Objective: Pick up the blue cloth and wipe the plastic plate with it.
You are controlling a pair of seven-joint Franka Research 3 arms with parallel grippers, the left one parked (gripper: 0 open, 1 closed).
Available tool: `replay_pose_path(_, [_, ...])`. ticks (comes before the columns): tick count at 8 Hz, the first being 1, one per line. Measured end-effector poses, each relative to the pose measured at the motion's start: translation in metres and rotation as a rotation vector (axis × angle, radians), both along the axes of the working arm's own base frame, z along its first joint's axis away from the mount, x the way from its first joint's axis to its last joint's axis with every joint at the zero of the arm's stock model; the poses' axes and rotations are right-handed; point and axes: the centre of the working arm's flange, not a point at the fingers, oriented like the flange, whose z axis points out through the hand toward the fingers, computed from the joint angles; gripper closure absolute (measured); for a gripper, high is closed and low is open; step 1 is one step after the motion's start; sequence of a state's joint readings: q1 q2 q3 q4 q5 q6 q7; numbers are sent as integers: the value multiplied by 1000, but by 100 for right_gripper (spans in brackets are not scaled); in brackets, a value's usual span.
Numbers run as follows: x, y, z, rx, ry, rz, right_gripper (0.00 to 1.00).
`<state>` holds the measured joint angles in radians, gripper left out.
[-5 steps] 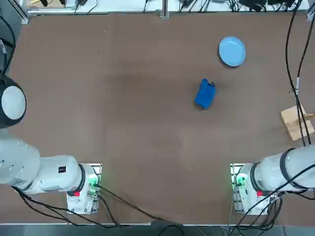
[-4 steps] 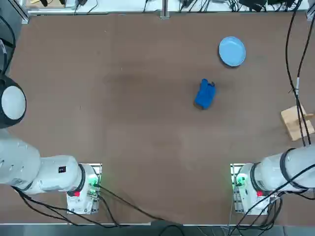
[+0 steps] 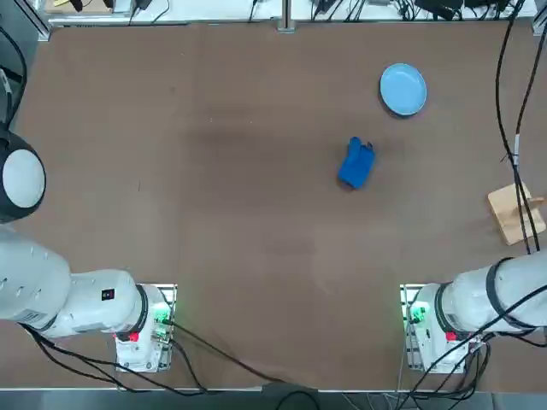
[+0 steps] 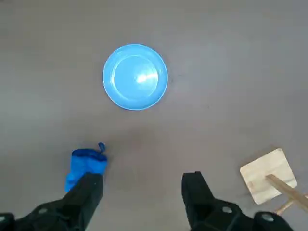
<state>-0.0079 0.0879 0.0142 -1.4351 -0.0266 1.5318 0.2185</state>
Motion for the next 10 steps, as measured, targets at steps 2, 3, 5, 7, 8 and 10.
replay_pose_path(2, [11,-3,-37,-12,30,-1,0])
replay_pose_path(3, [17,-1,-57,-29,54,7,0])
replay_pose_path(5, [20,27,-67,-22,63,-18,0])
replay_pose_path(7, [23,79,-76,35,50,-123,0])
replay_pose_path(8, [25,100,-86,44,56,-175,0])
replay_pose_path(10, [30,130,-121,47,61,-278,0])
